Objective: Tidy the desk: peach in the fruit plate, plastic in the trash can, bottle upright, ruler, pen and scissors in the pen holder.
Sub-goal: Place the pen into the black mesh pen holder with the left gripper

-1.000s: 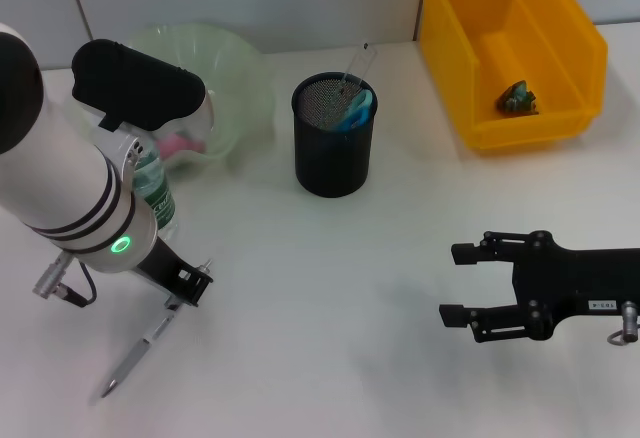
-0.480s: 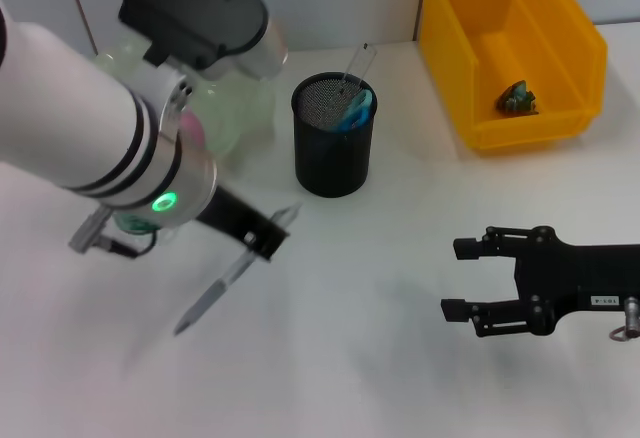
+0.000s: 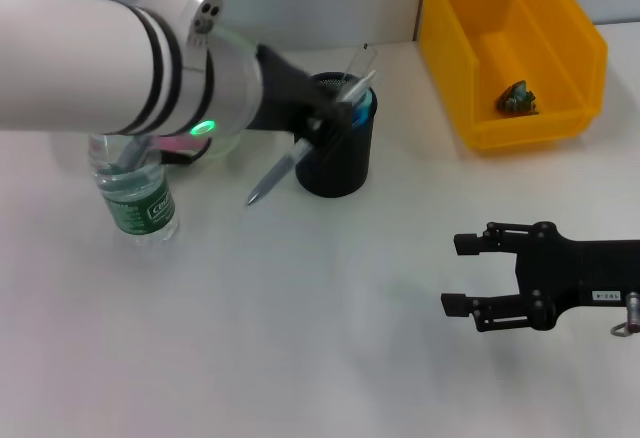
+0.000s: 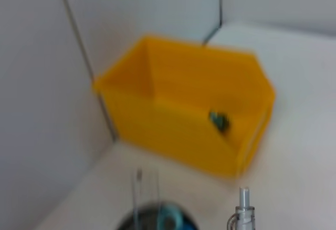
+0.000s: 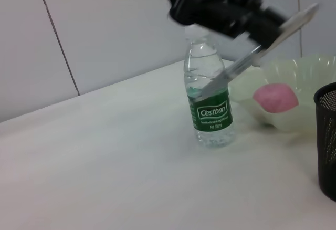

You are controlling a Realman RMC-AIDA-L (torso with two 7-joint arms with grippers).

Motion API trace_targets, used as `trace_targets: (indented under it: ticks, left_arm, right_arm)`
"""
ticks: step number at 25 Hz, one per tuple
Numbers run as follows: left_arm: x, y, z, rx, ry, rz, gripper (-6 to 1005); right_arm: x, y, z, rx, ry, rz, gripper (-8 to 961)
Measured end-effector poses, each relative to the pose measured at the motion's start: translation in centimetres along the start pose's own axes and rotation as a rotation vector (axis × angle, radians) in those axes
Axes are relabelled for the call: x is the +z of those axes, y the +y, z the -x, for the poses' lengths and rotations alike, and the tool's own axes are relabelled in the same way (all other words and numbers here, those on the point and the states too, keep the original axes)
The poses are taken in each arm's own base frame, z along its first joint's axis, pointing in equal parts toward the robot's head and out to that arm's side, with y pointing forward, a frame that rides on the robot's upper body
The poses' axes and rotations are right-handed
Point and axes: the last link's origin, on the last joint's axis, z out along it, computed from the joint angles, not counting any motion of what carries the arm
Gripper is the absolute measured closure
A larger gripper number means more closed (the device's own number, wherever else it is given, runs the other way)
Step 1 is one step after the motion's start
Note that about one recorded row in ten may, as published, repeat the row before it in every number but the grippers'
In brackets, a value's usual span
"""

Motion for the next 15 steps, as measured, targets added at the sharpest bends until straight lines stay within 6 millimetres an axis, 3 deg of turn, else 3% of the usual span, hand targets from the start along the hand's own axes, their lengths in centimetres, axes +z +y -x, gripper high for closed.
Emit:
trace_targets:
  ticks: [7,15]
  left_arm:
    - [0.7,0.8,-1.6,0.092,0.301,-0.017,823]
    - [2.8,0.5,-1.5,0.094,0.475,-0.091,823]
  right_arm:
    - [-0.1,0.0,0.1,-0.001,-0.003,-0.002,137]
    - [-0.2,0.0,0.2,0.002,-0.008,-0.002,137]
